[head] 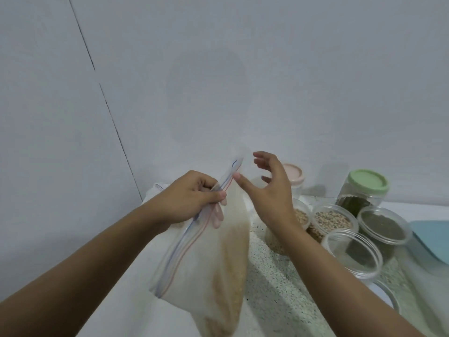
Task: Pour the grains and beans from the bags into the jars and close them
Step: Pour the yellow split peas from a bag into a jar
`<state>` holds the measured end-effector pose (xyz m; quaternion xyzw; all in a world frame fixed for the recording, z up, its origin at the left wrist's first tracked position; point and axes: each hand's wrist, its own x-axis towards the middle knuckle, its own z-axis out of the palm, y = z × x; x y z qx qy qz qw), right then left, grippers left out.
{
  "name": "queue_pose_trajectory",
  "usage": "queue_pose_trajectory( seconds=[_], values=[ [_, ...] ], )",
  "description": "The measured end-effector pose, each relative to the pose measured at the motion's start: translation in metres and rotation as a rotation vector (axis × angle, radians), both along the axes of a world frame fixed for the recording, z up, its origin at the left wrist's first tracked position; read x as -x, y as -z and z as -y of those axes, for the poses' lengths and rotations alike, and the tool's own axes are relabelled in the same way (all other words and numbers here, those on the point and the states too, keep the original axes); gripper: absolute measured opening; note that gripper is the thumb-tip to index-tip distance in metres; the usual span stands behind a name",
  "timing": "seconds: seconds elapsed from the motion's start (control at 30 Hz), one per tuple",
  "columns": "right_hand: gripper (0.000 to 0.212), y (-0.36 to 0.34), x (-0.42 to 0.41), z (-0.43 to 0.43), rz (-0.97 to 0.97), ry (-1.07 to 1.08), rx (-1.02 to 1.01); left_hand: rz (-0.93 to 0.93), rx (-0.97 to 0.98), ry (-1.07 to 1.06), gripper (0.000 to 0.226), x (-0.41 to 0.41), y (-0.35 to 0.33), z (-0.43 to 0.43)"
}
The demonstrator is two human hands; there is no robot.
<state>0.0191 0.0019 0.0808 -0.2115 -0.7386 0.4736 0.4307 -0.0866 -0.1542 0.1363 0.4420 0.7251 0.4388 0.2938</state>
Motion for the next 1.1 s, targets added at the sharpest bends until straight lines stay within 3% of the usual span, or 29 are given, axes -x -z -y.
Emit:
queue_pose_trajectory(
  seconds=[0.07, 0.2, 0.3, 0.4, 0.57, 0.73, 0.93, 1.1],
  values=[
    [0.043, 0.005, -0.011, 0.001, 0.033, 0.005, 0.052, 0.031, -0.010, -0.056, 0.029, -0.010, 0.009, -0.007],
    [0.007, 0.005, -0.030, 0.005, 0.046, -0.168, 0.330, 0.181, -0.039, -0.174, 0.028, -0.026, 0.022, -0.025],
    [0.018, 0.007, -0.042, 0.010, 0.048, -0.333, 0.510, 0.312, -0.072, -0.216, 0.025, -0.033, 0.032, -0.033],
    [0.012, 0.014, -0.051, 0.012, 0.074, -0.321, 0.531, 0.334, -0.029, -0.196, 0.028, -0.041, 0.043, -0.030],
    [0.028, 0.027, -0.064, 0.006, 0.209, -0.330, 0.447, 0.396, -0.019, -0.173, 0.035, -0.056, 0.060, -0.025],
    [0.030, 0.032, -0.074, 0.012, 0.160, -0.278, 0.393, 0.461, -0.072, -0.142, 0.031, -0.061, 0.069, -0.015],
    [0.022, 0.035, -0.073, 0.016, 0.191, -0.282, 0.361, 0.446, -0.201, -0.212, 0.022, -0.068, 0.085, -0.013],
    [0.022, 0.029, -0.080, 0.010, 0.231, -0.361, 0.382, 0.360, -0.175, -0.224, 0.018, -0.069, 0.090, -0.014]
  ],
)
